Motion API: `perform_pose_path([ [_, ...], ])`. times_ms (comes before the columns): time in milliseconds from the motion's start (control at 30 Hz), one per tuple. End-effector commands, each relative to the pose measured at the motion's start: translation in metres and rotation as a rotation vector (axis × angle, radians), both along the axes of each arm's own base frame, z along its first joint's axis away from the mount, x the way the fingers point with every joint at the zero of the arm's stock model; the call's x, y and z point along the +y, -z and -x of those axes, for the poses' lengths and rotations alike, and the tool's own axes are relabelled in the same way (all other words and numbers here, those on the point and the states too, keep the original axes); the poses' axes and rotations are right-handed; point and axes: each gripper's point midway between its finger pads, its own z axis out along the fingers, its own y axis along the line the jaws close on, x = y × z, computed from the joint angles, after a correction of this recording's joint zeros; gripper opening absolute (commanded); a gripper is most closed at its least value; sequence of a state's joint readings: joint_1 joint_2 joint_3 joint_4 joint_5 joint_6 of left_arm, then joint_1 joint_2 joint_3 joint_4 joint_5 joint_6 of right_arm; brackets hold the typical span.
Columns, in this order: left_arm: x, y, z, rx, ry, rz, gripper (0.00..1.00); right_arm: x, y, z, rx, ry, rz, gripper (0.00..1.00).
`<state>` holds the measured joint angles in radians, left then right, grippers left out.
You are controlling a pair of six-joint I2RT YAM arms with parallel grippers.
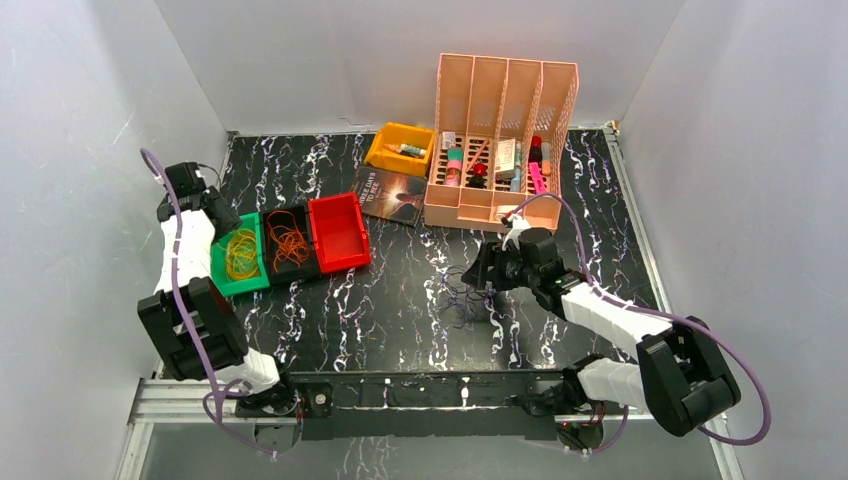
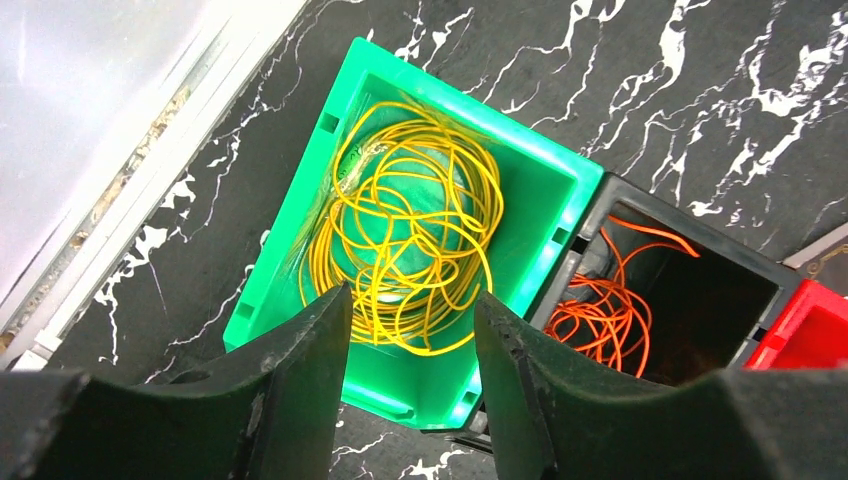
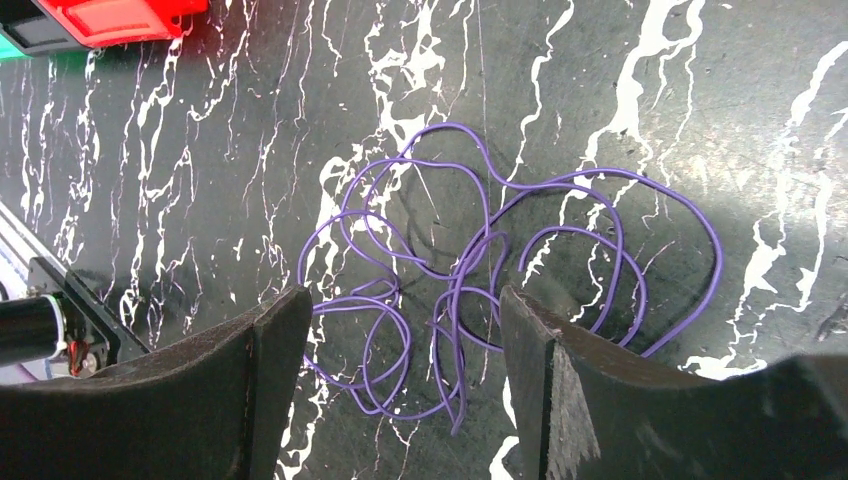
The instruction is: Untangle the cables
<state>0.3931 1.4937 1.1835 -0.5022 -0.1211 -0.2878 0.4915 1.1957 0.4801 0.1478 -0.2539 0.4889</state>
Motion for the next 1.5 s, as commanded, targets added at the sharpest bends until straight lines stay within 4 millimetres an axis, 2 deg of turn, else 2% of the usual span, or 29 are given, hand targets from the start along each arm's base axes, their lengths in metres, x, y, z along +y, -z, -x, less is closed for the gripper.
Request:
perform_pose_path([
  [0, -0.002, -0.040, -0.003, -0.096, 0.013, -0.028, 0.49, -0.002, -0.024, -0.012, -0.095, 0.020, 0.004, 0.78],
  [100, -0.016, -0.051, -0.008, -0.159, 0.093, -0.001, 0.53, -0.007, -0.031, -0.017, -0.126, 0.054, 0.012, 0.78],
  [167, -0.026, -0.066, -0.007, -0.216, 0.128, 0.012, 0.53, -0.012, -0.034, -0.020, -0.143, 0.086, 0.022, 0.78],
  [300, -0.045, -0.080, -0.005, -0.267, 0.128, 0.054, 0.55, -0.023, -0.040, -0.027, -0.171, 0.169, 0.040, 0.78],
  [500, -0.128, -0.099, -0.010, -0.311, 0.269, 0.016, 0.57, -0.039, -0.051, -0.036, -0.197, 0.262, 0.084, 0.79],
  [667, -0.175, -0.099, -0.009, -0.322, 0.349, 0.070, 0.57, -0.054, -0.054, -0.038, -0.197, 0.347, 0.107, 0.79],
  [800, -0.217, -0.089, -0.008, -0.312, 0.431, 0.114, 0.56, -0.056, -0.043, -0.032, -0.174, 0.355, 0.105, 0.80],
  [1033, -0.308, -0.066, 0.005, -0.293, 0.629, 0.150, 0.55, -0.049, -0.022, -0.021, -0.105, 0.332, 0.074, 0.80],
  [1100, -0.343, -0.060, 0.012, -0.301, 0.717, 0.182, 0.55, -0.046, -0.020, -0.019, -0.093, 0.309, 0.067, 0.80],
  [1233, -0.399, -0.043, 0.026, -0.291, 0.870, 0.230, 0.53, -0.029, -0.025, -0.013, -0.098, 0.205, 0.019, 0.80],
  [1267, -0.411, -0.034, 0.030, -0.271, 0.907, 0.232, 0.53, -0.026, -0.025, -0.012, -0.097, 0.192, 0.011, 0.80],
  [1367, -0.443, -0.012, 0.044, -0.219, 1.007, 0.241, 0.51, -0.025, -0.025, -0.011, -0.092, 0.189, 0.005, 0.79],
  [1467, -0.465, 0.006, 0.057, -0.189, 1.075, 0.257, 0.50, -0.028, -0.021, -0.012, -0.081, 0.217, 0.007, 0.77],
])
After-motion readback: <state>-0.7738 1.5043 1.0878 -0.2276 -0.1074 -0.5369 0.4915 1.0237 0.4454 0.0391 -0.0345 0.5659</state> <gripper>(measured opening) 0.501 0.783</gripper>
